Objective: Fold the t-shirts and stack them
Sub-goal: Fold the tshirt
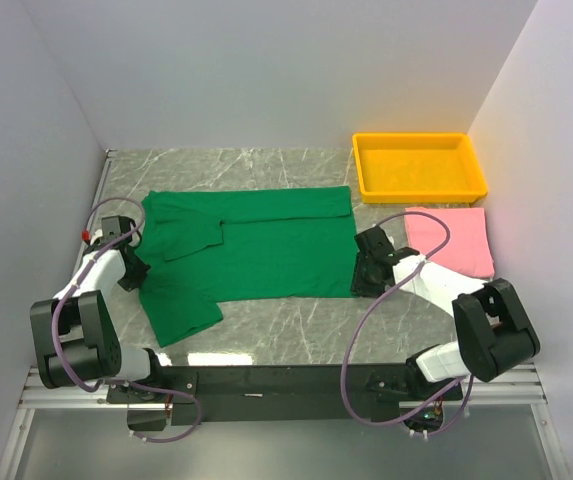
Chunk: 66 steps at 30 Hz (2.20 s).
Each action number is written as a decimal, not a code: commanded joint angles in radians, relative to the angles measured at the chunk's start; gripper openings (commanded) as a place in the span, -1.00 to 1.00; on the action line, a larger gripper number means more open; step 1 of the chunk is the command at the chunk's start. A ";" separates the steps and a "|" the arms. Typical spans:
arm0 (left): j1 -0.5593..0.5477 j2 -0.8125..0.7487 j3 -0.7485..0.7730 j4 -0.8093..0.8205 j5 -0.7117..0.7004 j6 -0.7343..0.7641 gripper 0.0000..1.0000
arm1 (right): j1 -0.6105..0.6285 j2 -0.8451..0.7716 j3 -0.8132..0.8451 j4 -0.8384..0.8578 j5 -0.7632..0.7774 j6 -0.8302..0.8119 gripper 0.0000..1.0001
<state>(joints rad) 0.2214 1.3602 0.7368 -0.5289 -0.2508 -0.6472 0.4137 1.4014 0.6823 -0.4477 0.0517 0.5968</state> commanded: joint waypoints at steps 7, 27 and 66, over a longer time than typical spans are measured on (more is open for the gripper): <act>0.003 -0.039 0.024 -0.010 -0.031 0.004 -0.99 | 0.057 0.105 0.016 -0.065 0.027 -0.009 -0.20; 0.007 -0.182 0.006 -0.068 0.004 -0.048 -0.99 | 0.010 -0.061 0.028 -0.190 0.063 -0.046 -1.00; 0.013 0.266 0.391 -0.023 0.143 -0.052 -0.99 | -0.216 0.407 0.672 -0.189 -0.082 -0.175 -1.00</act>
<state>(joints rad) 0.2260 1.6131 1.0885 -0.5850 -0.1104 -0.6964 0.2089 1.7920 1.2942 -0.6537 -0.0479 0.4454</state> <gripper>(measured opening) 0.024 0.012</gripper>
